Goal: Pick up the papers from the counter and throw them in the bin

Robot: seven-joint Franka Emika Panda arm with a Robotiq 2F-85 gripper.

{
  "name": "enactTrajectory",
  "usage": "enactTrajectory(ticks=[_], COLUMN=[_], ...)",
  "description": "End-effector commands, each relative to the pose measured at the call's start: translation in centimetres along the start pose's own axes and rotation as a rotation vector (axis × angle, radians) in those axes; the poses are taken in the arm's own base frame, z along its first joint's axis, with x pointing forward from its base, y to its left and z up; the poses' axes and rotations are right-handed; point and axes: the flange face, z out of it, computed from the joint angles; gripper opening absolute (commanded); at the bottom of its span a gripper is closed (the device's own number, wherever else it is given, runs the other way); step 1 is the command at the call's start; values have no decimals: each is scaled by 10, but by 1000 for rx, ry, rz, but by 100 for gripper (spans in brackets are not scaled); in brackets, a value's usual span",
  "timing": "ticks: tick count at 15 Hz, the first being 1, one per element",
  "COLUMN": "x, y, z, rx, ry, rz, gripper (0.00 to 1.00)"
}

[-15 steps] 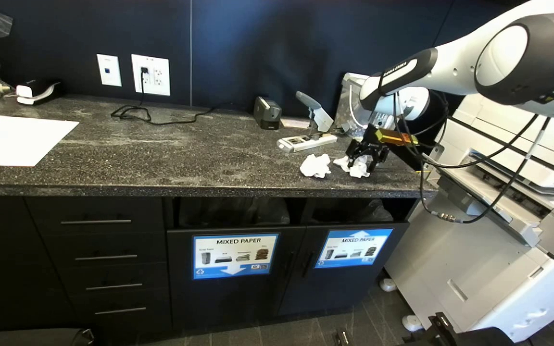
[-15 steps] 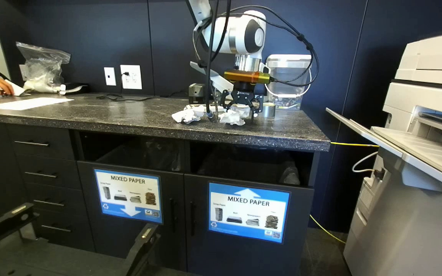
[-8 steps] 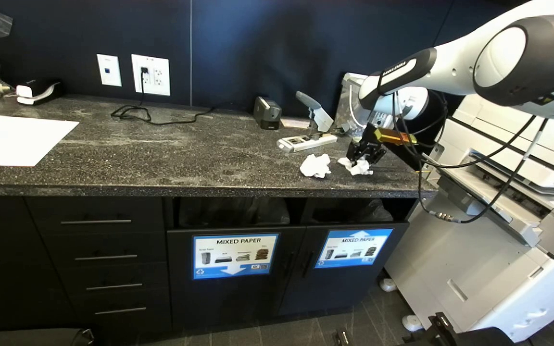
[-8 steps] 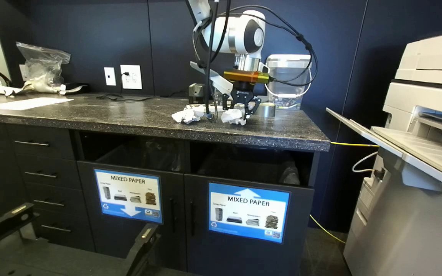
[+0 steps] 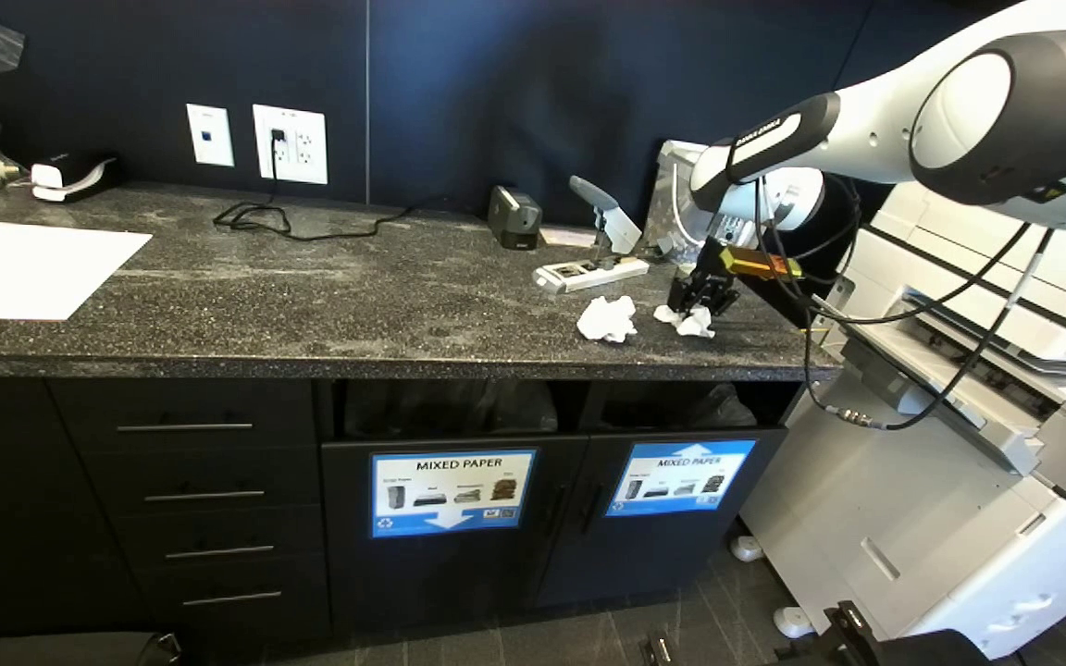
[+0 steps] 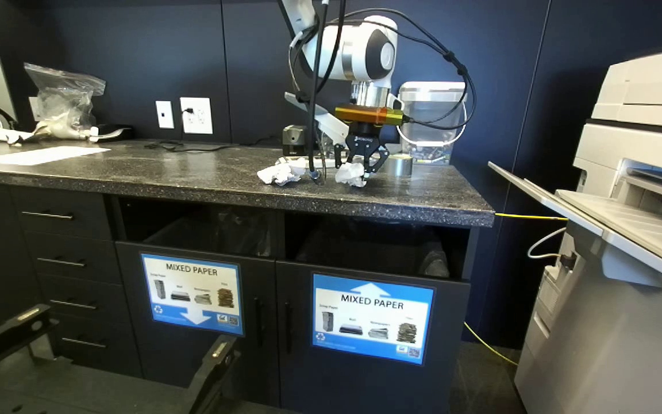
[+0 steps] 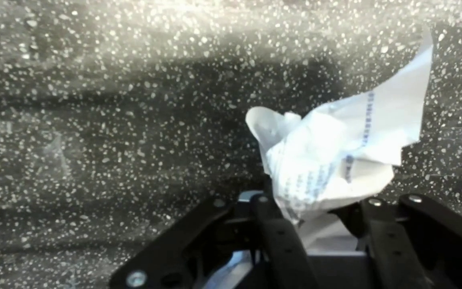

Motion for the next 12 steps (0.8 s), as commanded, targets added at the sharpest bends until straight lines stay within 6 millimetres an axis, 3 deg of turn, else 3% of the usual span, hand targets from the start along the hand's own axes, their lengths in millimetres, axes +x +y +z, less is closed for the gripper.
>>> enactTrajectory(ticks=[1,7,12], x=[-6,-42,-79], y=[-2,-10,-17], z=[-2,-7,-12], rx=[16,42,31], ry=[-38,-116,-67], rz=[-1,-23,-37], gripper=[20,18,17])
